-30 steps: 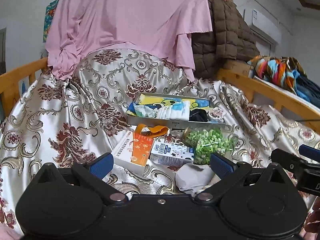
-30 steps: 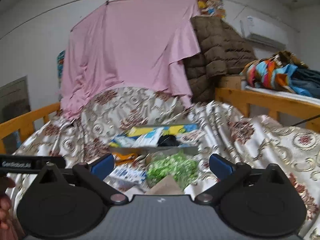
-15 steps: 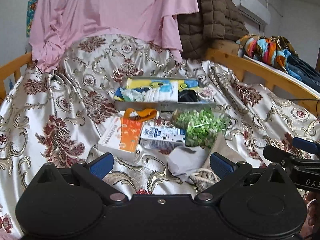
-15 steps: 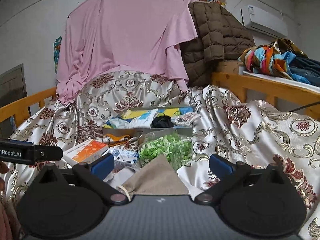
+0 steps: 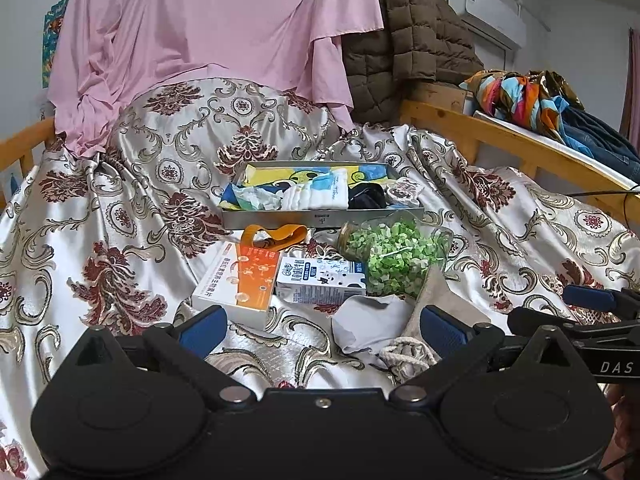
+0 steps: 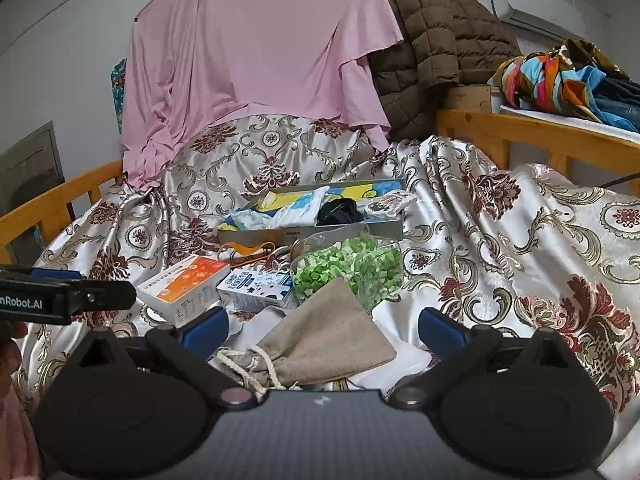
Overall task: Organize soft objects
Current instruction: 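Lift both tools and move them back toward the remaining soft items, then grasp the burlap pouch with the left gripper while the right grasps the white cloth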
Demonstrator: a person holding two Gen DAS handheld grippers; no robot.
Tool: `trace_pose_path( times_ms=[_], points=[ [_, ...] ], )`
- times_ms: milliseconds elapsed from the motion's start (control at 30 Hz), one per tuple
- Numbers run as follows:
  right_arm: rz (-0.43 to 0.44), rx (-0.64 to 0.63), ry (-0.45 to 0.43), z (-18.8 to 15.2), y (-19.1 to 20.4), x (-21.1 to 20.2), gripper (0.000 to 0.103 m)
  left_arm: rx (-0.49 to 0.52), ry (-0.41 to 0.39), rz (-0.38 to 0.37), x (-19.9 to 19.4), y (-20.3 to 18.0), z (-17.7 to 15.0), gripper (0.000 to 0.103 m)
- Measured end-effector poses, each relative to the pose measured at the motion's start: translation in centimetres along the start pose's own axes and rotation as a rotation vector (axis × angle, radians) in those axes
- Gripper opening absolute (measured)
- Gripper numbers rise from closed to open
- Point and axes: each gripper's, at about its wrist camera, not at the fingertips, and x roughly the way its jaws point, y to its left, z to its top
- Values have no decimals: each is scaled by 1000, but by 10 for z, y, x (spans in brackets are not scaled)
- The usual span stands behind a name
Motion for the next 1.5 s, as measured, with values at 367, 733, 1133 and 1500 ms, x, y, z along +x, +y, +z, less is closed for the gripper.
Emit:
trace_pose_path(
  times_ms=[367, 733, 1133, 1500],
  points=[
    [78, -46, 126, -6, 10, 17, 103, 46, 86, 3, 11, 1, -8, 102],
    [57, -76, 200, -3, 5, 36, 103, 107, 148, -74, 43, -3, -3, 102],
    [26, -158, 296, 7, -24, 70, 95, 245, 141, -280, 80, -24, 2, 102],
    [70, -326, 390, 5, -33, 100, 87, 316, 209, -426, 130, -47, 8, 95]
  ],
)
